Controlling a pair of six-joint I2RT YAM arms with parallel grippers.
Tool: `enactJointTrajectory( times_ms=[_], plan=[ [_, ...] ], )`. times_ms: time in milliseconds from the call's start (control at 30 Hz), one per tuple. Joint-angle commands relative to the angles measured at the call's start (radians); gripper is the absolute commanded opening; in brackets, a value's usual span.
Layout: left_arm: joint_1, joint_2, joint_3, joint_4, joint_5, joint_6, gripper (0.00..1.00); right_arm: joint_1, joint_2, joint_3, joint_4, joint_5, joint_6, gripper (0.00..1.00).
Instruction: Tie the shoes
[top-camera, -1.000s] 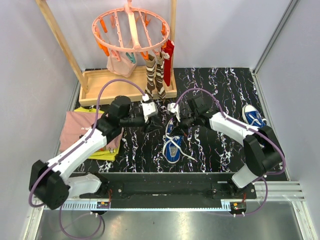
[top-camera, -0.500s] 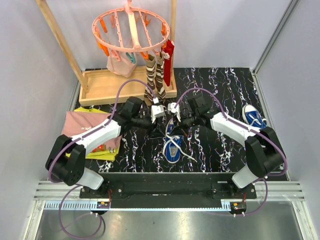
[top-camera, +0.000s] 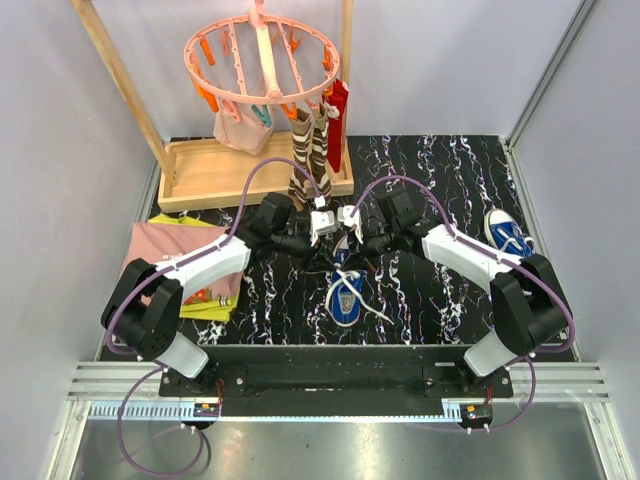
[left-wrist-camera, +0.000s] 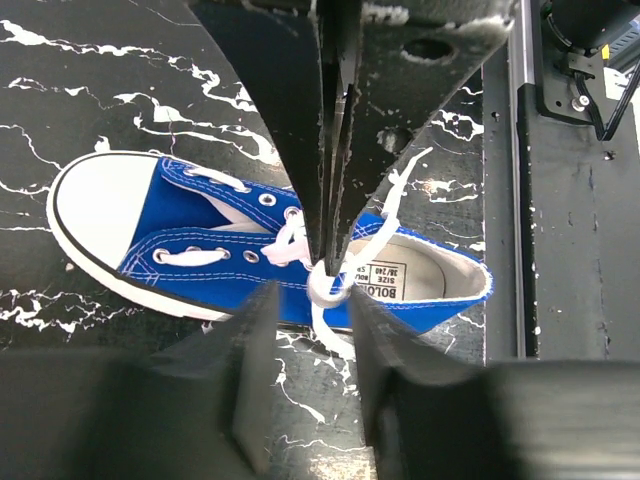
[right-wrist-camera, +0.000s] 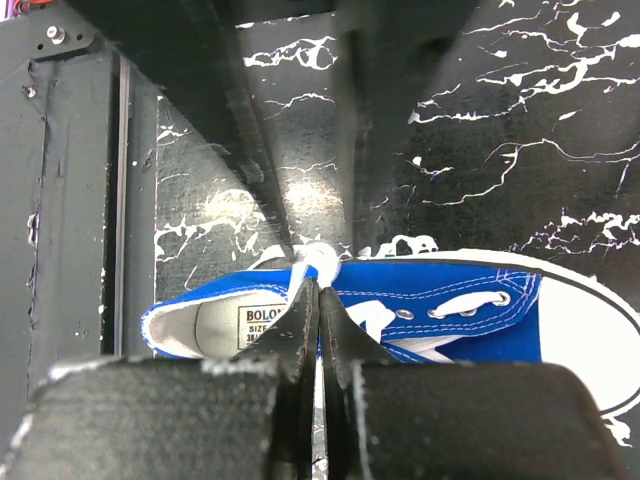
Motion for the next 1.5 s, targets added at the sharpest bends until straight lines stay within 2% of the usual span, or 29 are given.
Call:
enactJointTrajectory(
  times_ms=[0, 233, 333, 433, 467, 567, 600, 633, 767, 900, 1200, 1367, 1400, 1467],
  plan=[
    [-0.006, 0.015, 0.040, 0.030, 0.044, 0.035, 0.20, 0.001, -0.045, -0.001, 0.016, -0.019, -0.024, 0.01],
    [-0.007, 0.009, 0.035, 0.003, 0.067, 0.051, 0.01, 0.001, -0.044, 0.003, 0.015, -0.019, -0.023, 0.04],
    [-0.007, 0.006, 0.030, -0.006, 0.067, 0.049, 0.00, 0.001, -0.042, 0.008, 0.015, -0.003, -0.015, 0.09],
    [-0.003, 0.001, 0.017, 0.012, 0.062, 0.014, 0.00, 0.001, -0.056, 0.005, 0.015, 0.024, 0.000, 0.29],
    [0.000, 0.000, 0.011, 0.021, 0.060, -0.001, 0.00, 0.000, -0.061, 0.000, 0.015, 0.036, 0.005, 0.46],
    [0.003, -0.003, -0.002, 0.035, 0.050, -0.023, 0.00, -0.011, -0.093, -0.020, 0.015, 0.058, 0.031, 0.69],
    [0.006, -0.006, -0.009, 0.047, 0.048, -0.032, 0.00, -0.011, -0.111, -0.026, 0.015, 0.067, 0.040, 0.83],
    [0.006, -0.008, -0.009, 0.049, 0.045, -0.035, 0.00, -0.011, -0.120, -0.032, 0.015, 0.072, 0.043, 0.88],
    [0.012, -0.005, -0.008, 0.059, 0.045, -0.052, 0.00, -0.009, -0.134, -0.063, 0.015, 0.099, 0.072, 1.00],
    [0.016, 0.000, 0.003, 0.059, 0.045, -0.052, 0.00, -0.012, -0.101, -0.066, 0.018, 0.106, 0.085, 1.00],
    [0.029, 0.011, 0.006, 0.073, 0.048, -0.077, 0.00, 0.011, -0.051, -0.075, 0.060, 0.170, 0.112, 0.93],
    [0.034, 0.012, 0.003, 0.075, 0.051, -0.080, 0.00, 0.044, -0.071, -0.129, 0.126, 0.228, 0.117, 0.80],
    [0.032, 0.012, 0.003, 0.073, 0.051, -0.080, 0.00, 0.046, -0.074, -0.133, 0.136, 0.234, 0.119, 0.71],
    [0.034, 0.012, 0.000, 0.075, 0.053, -0.081, 0.00, 0.047, -0.076, -0.142, 0.145, 0.256, 0.122, 0.63]
  ],
)
